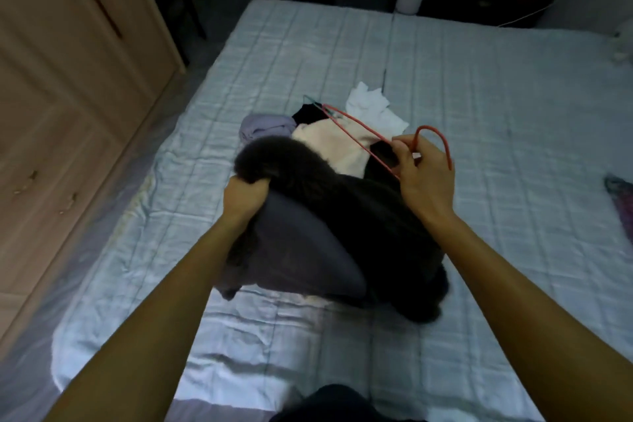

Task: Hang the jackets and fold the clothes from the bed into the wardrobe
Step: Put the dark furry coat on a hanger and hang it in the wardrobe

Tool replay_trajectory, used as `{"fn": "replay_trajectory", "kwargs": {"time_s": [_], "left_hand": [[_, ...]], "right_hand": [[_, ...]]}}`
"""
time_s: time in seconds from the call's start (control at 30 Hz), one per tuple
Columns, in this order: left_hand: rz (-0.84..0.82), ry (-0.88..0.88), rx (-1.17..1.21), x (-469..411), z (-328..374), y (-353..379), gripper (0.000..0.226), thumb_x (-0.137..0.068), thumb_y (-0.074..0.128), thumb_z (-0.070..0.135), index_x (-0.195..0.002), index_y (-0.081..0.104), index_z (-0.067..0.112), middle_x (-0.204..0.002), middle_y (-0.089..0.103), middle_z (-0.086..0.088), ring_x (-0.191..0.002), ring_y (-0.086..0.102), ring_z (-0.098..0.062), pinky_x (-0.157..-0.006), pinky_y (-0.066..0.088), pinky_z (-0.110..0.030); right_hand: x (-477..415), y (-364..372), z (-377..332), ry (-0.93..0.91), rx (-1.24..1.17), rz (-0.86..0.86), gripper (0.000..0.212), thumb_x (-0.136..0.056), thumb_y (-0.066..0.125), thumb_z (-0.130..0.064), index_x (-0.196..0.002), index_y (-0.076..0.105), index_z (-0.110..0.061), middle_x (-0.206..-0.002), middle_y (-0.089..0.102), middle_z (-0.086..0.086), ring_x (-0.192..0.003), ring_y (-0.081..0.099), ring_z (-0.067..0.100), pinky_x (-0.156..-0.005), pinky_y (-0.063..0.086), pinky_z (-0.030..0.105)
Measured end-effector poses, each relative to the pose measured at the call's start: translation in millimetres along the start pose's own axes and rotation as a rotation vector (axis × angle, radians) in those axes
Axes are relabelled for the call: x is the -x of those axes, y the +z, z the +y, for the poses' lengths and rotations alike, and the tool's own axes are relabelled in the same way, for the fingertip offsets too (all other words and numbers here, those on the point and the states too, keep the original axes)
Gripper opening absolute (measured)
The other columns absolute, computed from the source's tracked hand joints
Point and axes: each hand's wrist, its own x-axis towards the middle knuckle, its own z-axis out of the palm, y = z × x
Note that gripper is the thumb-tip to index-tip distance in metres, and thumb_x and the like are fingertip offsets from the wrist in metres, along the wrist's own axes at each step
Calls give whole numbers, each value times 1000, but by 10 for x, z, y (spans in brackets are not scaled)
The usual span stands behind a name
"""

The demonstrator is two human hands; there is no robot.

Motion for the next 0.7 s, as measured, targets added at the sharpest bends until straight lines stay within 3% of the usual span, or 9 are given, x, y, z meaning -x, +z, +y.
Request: {"fn": "replay_trajectory", "kwargs": {"time_s": [0.07, 0.17, 0.27, 0.33, 0.43, 0.57, 0.7], "left_hand": [[6, -9, 33, 48, 152, -53, 44, -87, 61, 27, -124, 58, 3, -126, 59, -18, -118, 54, -32, -97, 44, -35], [-10, 3, 79, 135, 423, -97, 48, -89, 59, 30, -129, 55, 4, -130, 57, -16, -119, 53, -30, -99, 44, -35], [-17, 60, 120, 218, 725, -119, 50, -92, 56, 33, -135, 50, 7, -136, 52, -14, -123, 50, -28, -105, 40, -37], [-47, 106, 128, 263, 897, -94, 49, -94, 55, 32, -136, 48, 7, -137, 51, -12, -123, 49, -26, -100, 42, -32], [-126, 190, 90, 357, 1084, -58, 45, -94, 55, 29, -134, 50, 8, -133, 54, -10, -119, 52, -24, -89, 42, -27], [-145, 237, 72, 369, 1154, -118, 48, -93, 56, 32, -136, 48, 11, -135, 52, -7, -120, 51, -22, -95, 42, -30], [-231, 282, 105, 478, 1265, -49, 52, -91, 59, 37, -136, 48, 13, -131, 54, -4, -106, 51, -11, -87, 40, -25]], "right_hand": [[73, -204, -22, 25, -83, 18, 15, -92, 52, -39, -81, 60, -44, -79, 67, -8, -68, 65, 16, -73, 53, 44], [164, -445, -50, 67, -226, 56, 13, -93, 57, -27, -86, 66, -22, -72, 68, 0, -49, 63, 15, -58, 55, 39], [199, -624, -2, 117, -329, 36, 15, -93, 57, -22, -91, 66, -11, -68, 67, 8, -45, 61, 21, -47, 51, 34], [232, -703, 5, 135, -341, -15, 15, -93, 58, -20, -92, 66, -8, -69, 67, 10, -44, 59, 22, -41, 48, 29], [270, -749, 0, 127, -307, -30, 10, -93, 57, -18, -93, 66, -13, -73, 68, 10, -47, 62, 25, -44, 51, 33], [183, -876, 53, 134, -254, 38, 12, -92, 59, -22, -91, 67, -14, -75, 69, 6, -49, 64, 23, -52, 55, 38], [144, -822, 6, 107, -217, -107, 9, -90, 60, -19, -83, 66, -18, -75, 69, 10, -49, 64, 21, -50, 56, 40]]}}
